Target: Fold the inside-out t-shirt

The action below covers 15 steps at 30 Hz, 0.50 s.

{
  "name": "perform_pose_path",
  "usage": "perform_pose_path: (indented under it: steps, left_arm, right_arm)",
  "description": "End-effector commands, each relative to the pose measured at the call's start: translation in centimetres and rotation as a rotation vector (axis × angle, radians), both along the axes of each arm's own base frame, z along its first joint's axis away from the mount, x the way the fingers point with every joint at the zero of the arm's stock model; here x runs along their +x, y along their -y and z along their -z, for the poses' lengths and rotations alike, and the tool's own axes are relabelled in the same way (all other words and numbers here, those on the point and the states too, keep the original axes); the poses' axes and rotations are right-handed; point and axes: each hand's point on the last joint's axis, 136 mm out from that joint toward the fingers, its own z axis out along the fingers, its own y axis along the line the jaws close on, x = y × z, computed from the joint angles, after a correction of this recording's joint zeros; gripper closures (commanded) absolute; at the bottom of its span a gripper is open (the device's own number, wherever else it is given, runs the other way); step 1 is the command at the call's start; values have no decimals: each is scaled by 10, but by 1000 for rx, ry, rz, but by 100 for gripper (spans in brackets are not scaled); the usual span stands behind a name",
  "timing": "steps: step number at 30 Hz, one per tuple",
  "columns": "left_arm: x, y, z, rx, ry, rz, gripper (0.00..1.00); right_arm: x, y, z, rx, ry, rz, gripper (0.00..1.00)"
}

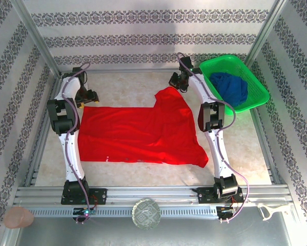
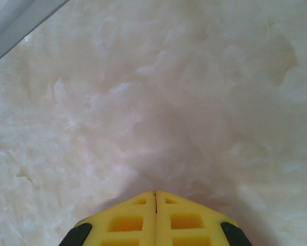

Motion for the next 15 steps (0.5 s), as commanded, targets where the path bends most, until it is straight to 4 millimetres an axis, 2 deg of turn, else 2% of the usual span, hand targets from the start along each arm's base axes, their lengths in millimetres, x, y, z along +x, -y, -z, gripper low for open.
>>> perform_pose_path:
  steps: [1,3,5,7,9,11,15]
  left_arm:
    - [-8,4,10,-1,-47,21,34]
    - [-7,4,11,-4,-48,21,39]
    - [-7,6,12,-11,-48,23,49]
    - [-6,7,13,-21,-44,24,64]
    - [-6,8,11,-26,-40,25,85]
    - [-5,8,7,-25,-31,25,100]
    - [-3,6,-14,-15,17,3,100]
  right_arm:
    - [-1,-4,-32,26,35,-1,100]
    - [-1,-5,-37,29,43,-2,100]
    - [-1,-5,-43,31,51,-4,100]
    - [-2,-6,-49,39,58,-8,100]
    - [-3,-7,-56,44,66,-13,100]
    - [-4,-7,-65,48,78,-18,100]
    - [-9,-7,-87,54,105,-26,100]
